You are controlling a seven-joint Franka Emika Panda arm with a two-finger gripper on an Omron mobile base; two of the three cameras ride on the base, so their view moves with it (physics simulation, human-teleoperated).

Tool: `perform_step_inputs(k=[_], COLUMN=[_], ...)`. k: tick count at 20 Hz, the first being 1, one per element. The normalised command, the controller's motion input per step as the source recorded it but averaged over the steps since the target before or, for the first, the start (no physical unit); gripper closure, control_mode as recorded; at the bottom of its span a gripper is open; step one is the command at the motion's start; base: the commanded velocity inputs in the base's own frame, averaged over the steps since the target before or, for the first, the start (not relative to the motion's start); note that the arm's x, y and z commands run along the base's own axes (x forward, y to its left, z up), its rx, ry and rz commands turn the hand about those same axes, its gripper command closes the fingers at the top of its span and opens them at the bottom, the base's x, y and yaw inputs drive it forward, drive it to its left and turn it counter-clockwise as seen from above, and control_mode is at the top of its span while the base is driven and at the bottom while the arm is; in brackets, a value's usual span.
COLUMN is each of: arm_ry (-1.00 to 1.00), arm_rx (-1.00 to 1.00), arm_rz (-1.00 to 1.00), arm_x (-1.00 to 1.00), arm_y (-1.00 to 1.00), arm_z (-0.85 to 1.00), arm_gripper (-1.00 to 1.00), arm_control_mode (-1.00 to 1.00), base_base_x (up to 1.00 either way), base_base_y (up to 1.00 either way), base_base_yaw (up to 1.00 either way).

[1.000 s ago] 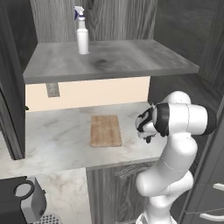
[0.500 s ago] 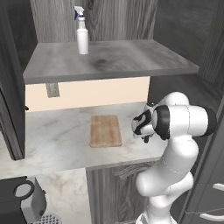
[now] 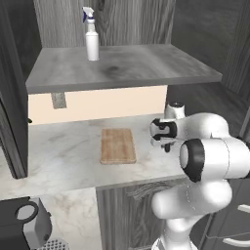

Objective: Move the cutting board and knife to the sink. Then move spray from the cabinet to the counter.

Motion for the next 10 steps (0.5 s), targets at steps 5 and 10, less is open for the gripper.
perform_step_inputs(k=[5,10], arm_ry=[0.0,0.0], arm_rx=[0.0,0.0], arm_rz=[0.0,0.0], arm_x=[-0.49,-0.44], arm_y=[0.06,0.0], arm_z=[0.49,0.45], arm_gripper=[1.0,1.0], arm_control_mode=[-1.0,-1.0], base_base_x=[0.0,0.0], base_base_y=[0.0,0.0], base_base_yaw=[0.0,0.0])
